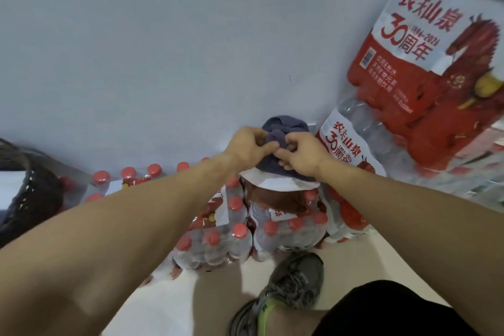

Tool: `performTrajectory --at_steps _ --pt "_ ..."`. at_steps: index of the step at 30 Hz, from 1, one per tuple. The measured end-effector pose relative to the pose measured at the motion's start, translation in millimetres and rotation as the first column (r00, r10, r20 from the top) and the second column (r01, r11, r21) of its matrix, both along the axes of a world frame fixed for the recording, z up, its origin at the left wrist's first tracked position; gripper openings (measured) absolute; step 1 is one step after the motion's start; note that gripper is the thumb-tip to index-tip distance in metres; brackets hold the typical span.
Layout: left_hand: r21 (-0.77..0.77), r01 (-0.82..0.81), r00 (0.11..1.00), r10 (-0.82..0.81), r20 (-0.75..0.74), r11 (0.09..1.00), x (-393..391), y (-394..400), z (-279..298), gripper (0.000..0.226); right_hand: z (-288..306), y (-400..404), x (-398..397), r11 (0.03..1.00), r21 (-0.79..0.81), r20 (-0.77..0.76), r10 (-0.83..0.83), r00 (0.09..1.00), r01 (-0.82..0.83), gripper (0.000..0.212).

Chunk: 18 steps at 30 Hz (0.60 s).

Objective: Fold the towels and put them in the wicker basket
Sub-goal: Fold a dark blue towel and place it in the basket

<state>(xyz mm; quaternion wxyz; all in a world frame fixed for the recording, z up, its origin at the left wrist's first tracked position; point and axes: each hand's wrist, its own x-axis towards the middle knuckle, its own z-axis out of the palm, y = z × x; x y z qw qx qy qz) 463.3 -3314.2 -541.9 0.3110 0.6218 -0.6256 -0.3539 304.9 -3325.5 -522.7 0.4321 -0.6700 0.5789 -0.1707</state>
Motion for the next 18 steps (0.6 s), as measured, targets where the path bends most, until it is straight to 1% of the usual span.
performTrajectory --at_steps 2,4,7,10,12,14,16,18 --pt "-0.084 -0.035 0.998 0.030 -0.064 0.996 17 8 20 0.020 15 9 9 0.999 -0.035 0.118 0.023 0.993 -0.019 0.011" --pt "-0.113 -0.060 0.984 0.040 -0.176 0.992 33 20 44 0.021 32 16 22 0.997 -0.061 0.231 0.050 0.972 -0.037 0.012" --pt "-0.165 -0.077 0.974 0.039 -0.223 0.983 62 44 77 0.022 61 29 48 0.993 -0.099 0.351 0.102 0.931 -0.071 0.024" --pt "-0.194 -0.170 0.958 0.116 -0.263 0.966 97 72 101 0.028 85 45 77 0.978 -0.145 0.424 0.197 0.884 -0.148 0.038" --pt "-0.181 -0.241 0.943 0.186 -0.278 0.953 124 92 113 0.033 97 56 100 0.944 -0.212 0.384 0.319 0.867 -0.253 0.043" --pt "-0.163 -0.275 0.935 0.223 -0.277 0.948 152 114 123 0.040 102 68 125 0.896 -0.273 0.292 0.424 0.857 -0.350 0.046" --pt "-0.155 -0.287 0.936 0.242 -0.257 0.945 179 140 129 0.049 101 77 150 0.860 -0.299 0.201 0.480 0.854 -0.413 0.040" --pt "-0.134 -0.286 0.949 0.261 -0.175 0.949 203 165 129 0.051 95 86 174 0.821 -0.306 0.126 0.537 0.834 -0.482 0.028"
